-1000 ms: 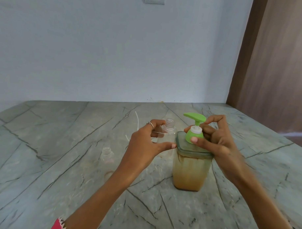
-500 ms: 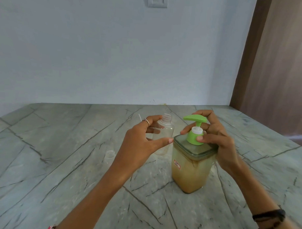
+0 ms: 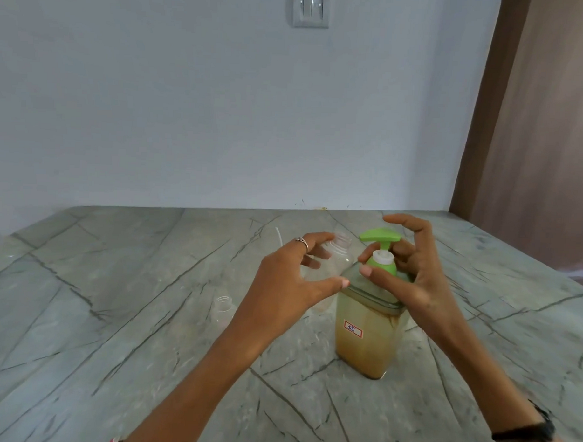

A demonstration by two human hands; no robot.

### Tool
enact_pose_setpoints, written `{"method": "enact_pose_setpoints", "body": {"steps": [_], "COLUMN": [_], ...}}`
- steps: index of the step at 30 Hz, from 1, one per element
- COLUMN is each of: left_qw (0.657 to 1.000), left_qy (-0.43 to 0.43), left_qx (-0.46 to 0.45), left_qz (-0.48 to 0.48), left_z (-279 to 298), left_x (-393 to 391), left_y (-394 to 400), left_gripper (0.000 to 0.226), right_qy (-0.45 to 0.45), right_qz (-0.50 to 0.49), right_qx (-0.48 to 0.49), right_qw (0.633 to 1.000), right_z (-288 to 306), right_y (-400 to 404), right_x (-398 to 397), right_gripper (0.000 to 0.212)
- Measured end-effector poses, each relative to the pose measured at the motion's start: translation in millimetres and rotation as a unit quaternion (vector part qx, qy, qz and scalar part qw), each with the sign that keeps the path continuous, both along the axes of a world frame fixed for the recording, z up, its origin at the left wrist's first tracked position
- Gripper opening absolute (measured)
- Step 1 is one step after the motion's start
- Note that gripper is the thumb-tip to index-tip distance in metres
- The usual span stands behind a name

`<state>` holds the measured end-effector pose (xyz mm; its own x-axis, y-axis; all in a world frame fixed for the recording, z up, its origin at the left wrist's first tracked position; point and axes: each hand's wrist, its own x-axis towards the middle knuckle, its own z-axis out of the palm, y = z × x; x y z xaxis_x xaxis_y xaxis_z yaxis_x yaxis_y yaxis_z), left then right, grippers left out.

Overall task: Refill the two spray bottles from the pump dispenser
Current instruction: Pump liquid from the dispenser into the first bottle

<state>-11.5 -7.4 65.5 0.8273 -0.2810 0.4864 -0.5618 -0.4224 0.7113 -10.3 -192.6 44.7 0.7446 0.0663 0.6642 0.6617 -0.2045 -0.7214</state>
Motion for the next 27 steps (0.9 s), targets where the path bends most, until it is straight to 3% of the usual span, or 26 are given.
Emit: {"method": "enact_pose_setpoints", "body": {"steps": [6, 19, 23, 27], "left_qw": [1.0, 0.996, 0.994, 0.988], "left_qy": [-0.003, -0.058, -0.049, -0.053], "left_qx": [-0.004, -0.027, -0.076, -0.129], "left_qz": [-0.014, -0.064, -0.068, -0.067], "left_z": [-5.3, -10.1, -17.5, -24.2], "left_x": [1.1, 12.1, 12.4, 11.3], "left_y": [0.3, -10.6, -11.5, -12.4], "left_gripper": [0.049, 0.06, 0.061, 0.048], "right_qy": [-0.043, -0.065, -0.087, -0.097], "right_qz": [0.025, 0.031, 0.02, 0.01], "right_qx": [0.012, 0.025, 0.049, 0.086], "right_qw": [0.999, 0.997, 0.995, 0.992], "right_z": [-3.2, -3.6, -7.0, -7.9], "right_y": [0.5, -0.1, 4.0, 8.1], "right_x": [0.8, 5.6, 9.3, 11.3], "right_gripper": [0.039, 0.029, 0.025, 0.019]}}
